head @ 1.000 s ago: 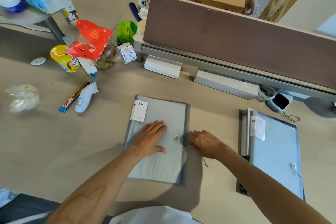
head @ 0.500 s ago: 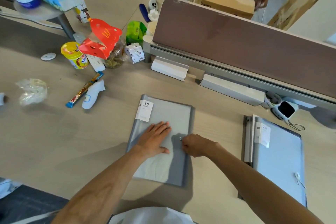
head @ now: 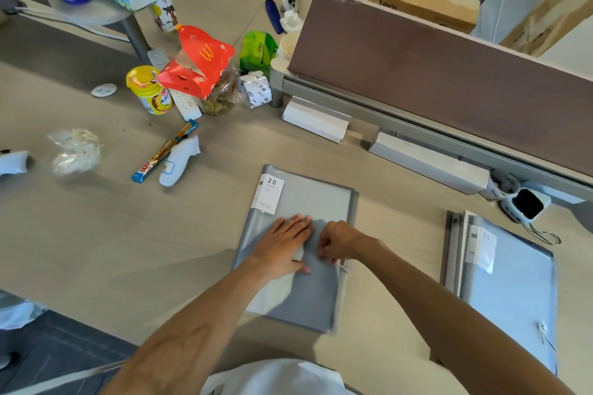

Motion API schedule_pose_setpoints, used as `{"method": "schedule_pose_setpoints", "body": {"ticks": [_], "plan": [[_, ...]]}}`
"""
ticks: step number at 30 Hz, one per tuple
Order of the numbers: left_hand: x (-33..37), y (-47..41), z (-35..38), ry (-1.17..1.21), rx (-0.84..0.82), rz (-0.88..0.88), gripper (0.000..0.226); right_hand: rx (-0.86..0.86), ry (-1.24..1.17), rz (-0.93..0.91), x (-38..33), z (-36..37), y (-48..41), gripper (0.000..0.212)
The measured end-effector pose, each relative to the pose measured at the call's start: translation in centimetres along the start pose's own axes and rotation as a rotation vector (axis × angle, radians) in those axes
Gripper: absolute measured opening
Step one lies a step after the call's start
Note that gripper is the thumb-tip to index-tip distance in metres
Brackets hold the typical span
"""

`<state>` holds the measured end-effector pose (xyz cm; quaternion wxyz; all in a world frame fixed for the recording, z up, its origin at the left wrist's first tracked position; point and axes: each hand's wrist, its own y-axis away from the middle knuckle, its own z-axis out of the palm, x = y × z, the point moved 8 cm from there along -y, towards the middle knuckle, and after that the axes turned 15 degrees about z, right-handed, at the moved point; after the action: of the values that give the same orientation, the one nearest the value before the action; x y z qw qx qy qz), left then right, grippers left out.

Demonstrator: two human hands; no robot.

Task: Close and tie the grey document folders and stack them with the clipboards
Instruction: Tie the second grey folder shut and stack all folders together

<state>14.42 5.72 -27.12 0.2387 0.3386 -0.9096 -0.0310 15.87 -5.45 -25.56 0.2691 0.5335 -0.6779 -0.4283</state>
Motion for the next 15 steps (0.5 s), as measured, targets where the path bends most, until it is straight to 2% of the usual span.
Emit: {"method": "schedule_pose_setpoints", "body": {"ticks": [7, 10, 12, 15], "plan": [[0.1, 0.0, -0.1, 0.005, 0.006, -0.003, 0.096, 0.110, -0.218, 0.049, 0.6, -1.8, -0.2, 0.012], [0.1, 0.0, -0.2, 0.001, 0.006, -0.002, 0.097, 0.192, -0.311, 0.053, 1.4, -2.9, -0.6, 0.017], [0.0, 0.1, -0.2, 0.000, 0.002, 0.001, 0.098, 0.229, -0.333, 0.068, 2.4, -3.3, -0.8, 0.019], [0.1, 0.1, -0.2, -0.005, -0.002, 0.005, 0.098, 0.275, -0.289, 0.080, 4.3, -3.5, -0.9, 0.012]]}}
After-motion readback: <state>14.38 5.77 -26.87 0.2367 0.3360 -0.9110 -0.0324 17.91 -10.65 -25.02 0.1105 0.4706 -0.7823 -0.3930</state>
